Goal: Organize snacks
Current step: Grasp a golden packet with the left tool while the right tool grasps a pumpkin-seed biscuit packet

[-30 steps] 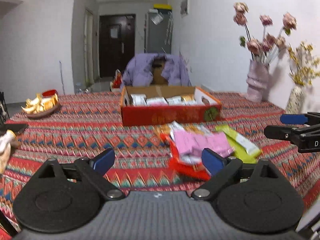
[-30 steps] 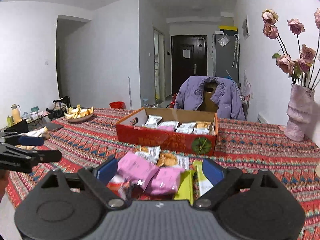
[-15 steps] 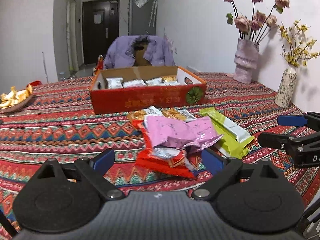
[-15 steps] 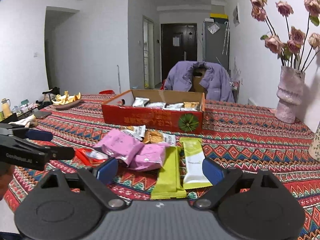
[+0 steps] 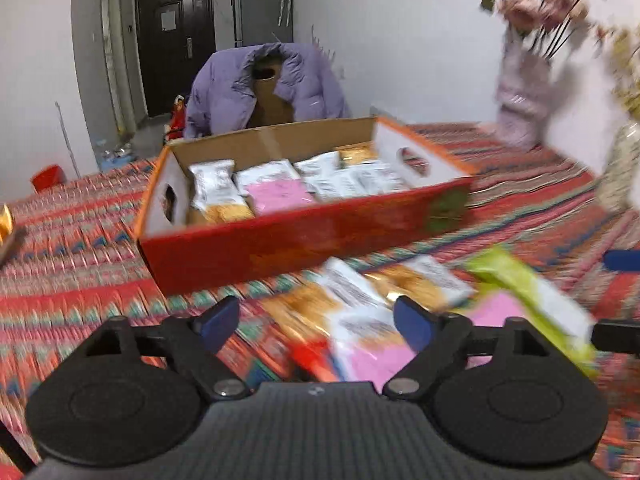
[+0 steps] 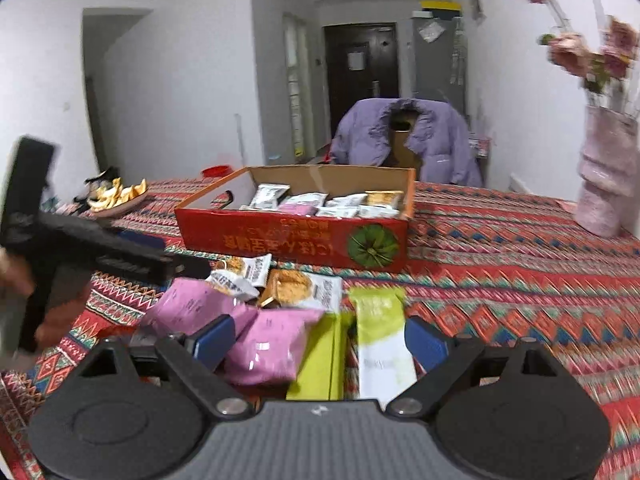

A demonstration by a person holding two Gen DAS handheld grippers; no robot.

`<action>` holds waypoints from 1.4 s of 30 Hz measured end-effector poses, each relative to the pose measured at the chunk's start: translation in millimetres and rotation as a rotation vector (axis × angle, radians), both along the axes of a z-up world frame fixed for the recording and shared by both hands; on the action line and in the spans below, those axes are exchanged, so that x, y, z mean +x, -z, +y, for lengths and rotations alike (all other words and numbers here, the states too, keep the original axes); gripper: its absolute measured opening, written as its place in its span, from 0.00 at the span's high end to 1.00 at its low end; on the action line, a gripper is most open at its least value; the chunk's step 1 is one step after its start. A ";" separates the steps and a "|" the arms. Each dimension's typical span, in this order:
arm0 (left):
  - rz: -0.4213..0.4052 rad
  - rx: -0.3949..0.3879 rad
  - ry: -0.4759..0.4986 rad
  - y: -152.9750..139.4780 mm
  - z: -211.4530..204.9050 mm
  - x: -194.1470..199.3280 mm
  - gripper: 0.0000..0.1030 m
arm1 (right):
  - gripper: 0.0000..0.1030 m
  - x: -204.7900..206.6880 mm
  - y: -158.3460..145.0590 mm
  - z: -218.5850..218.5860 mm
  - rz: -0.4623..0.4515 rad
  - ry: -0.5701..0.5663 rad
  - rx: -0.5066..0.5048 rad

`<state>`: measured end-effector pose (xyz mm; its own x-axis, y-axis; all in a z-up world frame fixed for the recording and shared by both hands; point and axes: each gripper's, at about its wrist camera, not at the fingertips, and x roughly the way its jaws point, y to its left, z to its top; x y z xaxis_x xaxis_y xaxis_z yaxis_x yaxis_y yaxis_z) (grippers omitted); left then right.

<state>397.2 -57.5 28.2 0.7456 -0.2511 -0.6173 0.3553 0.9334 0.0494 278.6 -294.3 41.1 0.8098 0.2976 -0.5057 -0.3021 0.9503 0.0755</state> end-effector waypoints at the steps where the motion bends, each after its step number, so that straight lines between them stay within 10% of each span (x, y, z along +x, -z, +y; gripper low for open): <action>1: 0.000 0.014 0.016 2.1 -0.4 11.4 0.19 | 0.12 14.5 1.1 2.3 0.008 -0.008 -0.011; 11: 0.037 0.158 0.303 36.3 -16.7 50.1 0.21 | 0.13 122.6 27.5 29.8 0.129 -0.240 -0.240; 24: 0.142 0.068 0.453 47.1 -2.6 68.4 0.21 | 0.14 175.0 48.8 52.2 0.191 -0.442 -0.255; 27: 0.112 0.036 0.429 44.6 5.3 65.2 0.37 | 0.20 180.1 50.6 50.4 0.199 -0.464 -0.201; 31: 0.093 -0.014 0.365 41.2 17.6 53.7 0.83 | 0.31 178.7 49.9 48.2 0.195 -0.465 -0.172; 36: 0.073 -0.093 0.224 34.0 43.2 32.8 0.83 | 0.54 163.3 44.5 39.4 0.193 -0.379 -0.175; 42: -0.072 -0.077 0.078 -1.2 54.8 -11.5 0.84 | 0.58 121.8 27.3 4.2 0.112 -0.162 -0.048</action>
